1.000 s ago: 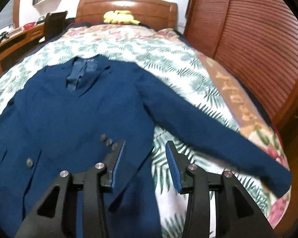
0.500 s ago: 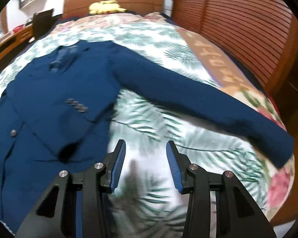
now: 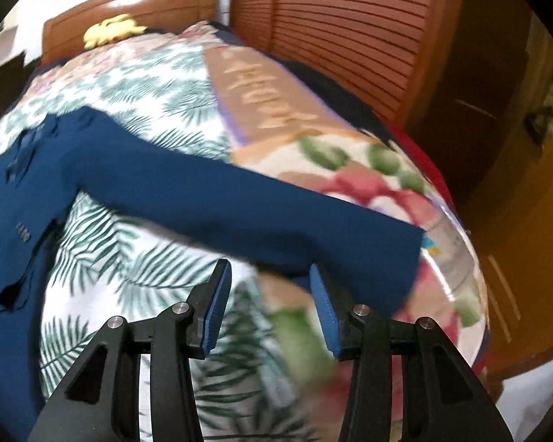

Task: Fold large clothes

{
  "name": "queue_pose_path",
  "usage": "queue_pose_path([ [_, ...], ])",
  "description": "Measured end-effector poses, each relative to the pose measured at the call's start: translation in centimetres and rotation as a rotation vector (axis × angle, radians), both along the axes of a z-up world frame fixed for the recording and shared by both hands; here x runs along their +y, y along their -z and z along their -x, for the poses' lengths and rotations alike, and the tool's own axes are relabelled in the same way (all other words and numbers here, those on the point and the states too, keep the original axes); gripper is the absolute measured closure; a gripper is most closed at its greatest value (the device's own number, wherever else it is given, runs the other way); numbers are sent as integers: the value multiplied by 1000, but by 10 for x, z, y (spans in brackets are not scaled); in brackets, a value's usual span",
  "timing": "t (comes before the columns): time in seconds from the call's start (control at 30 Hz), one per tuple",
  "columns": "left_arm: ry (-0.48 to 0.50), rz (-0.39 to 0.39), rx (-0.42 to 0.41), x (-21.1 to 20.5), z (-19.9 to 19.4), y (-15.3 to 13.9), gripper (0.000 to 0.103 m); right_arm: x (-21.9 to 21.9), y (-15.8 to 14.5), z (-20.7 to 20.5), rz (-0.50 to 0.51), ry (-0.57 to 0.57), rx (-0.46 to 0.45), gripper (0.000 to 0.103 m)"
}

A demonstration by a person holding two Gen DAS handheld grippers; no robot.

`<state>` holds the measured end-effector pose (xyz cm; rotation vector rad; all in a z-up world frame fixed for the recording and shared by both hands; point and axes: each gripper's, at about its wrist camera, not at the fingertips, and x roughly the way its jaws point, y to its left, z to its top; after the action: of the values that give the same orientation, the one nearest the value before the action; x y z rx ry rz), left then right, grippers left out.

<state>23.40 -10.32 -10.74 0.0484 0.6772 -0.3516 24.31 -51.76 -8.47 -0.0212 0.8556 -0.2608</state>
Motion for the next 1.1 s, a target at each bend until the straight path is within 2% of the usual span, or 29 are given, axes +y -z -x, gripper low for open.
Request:
queue_pose_path([
  [0.1,8,-2,5,-6,0,3,52,-10,-5,0,-9,13,-7,57],
  [0.2,15,-16,10,-10,0,6,52,-13,-14,-2,-3,24,-20,45],
  [0.4,14,-12,10,-10,-1,7,52,-21,-24,-7,0,45,-22,37],
  [0.57,12,-8,11,-10,0,7,52,-35,-21,-11,19,85,1,35],
  [0.77,16,-23,13,-11,0,8,52,-61,-4,-10,-51,156,45,34],
  [0.87,15,-25,15,-11,-1,8,52,-63,4,-9,-82,161,51,34],
  [0.97,13,-27,19,-11,-2,10,52,-58,5,-9,-70,146,51,34],
  [1.0,13,-28,18,-11,-2,10,52,-54,6,-10,-59,128,52,39],
  [1.03,13,-29,19,-11,-3,10,52,-49,5,-11,-57,93,51,59],
  [1.1,10,-29,18,-11,-4,10,52,-34,1,-12,1,56,60,75],
])
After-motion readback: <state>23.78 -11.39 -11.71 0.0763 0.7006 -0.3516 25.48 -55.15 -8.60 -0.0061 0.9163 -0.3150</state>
